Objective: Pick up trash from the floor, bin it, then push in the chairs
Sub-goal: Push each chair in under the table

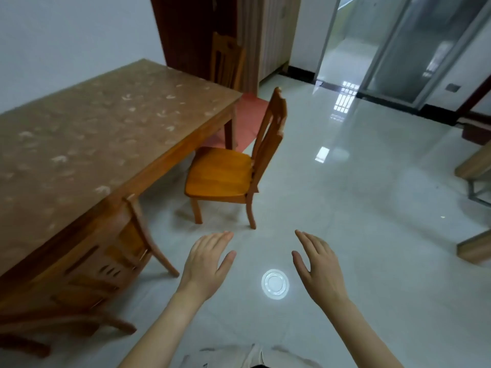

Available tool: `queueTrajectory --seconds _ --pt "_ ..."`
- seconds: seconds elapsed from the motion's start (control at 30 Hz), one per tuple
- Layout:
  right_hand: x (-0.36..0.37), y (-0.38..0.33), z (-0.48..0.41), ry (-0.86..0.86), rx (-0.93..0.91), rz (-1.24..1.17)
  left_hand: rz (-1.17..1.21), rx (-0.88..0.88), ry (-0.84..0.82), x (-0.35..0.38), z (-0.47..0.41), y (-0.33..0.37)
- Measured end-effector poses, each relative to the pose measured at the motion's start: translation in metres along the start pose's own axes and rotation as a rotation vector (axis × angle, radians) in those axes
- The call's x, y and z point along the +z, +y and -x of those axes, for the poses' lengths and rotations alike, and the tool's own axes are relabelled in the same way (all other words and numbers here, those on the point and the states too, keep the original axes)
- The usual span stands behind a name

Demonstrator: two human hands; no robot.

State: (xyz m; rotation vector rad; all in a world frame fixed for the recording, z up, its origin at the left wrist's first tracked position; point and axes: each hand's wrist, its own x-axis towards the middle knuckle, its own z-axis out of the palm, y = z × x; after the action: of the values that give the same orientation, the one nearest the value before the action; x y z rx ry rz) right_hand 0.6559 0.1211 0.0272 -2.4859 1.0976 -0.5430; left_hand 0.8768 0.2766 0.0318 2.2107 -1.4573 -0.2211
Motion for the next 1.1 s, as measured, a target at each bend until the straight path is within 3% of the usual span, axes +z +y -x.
queueTrajectory --seconds 0.17,0.37,0.63,0.9,1.1 --pt "-0.045 0.078 -0.044 0.02 0.035 0.034 0.0 0.063 -0.04 0.04 -0.078 0.071" --pt "-0.051 0.132 -0.105 0.008 0.03 0.043 -0.025 0.121 -0.056 0.066 -0.158 0.103" --pt "-0.017 0.193 -0.248 -0.044 0.038 0.047 -0.034 0.084 -0.147 0.114 -0.305 0.077" --pt "-0.013 0.196 -0.445 -0.039 -0.068 0.008 -0.099 0.045 0.002 0.074 -0.49 0.04" --pt "-0.001 0.206 -0.547 -0.08 -0.193 -0.018 -0.101 -0.117 0.031 0.075 -0.549 0.025"
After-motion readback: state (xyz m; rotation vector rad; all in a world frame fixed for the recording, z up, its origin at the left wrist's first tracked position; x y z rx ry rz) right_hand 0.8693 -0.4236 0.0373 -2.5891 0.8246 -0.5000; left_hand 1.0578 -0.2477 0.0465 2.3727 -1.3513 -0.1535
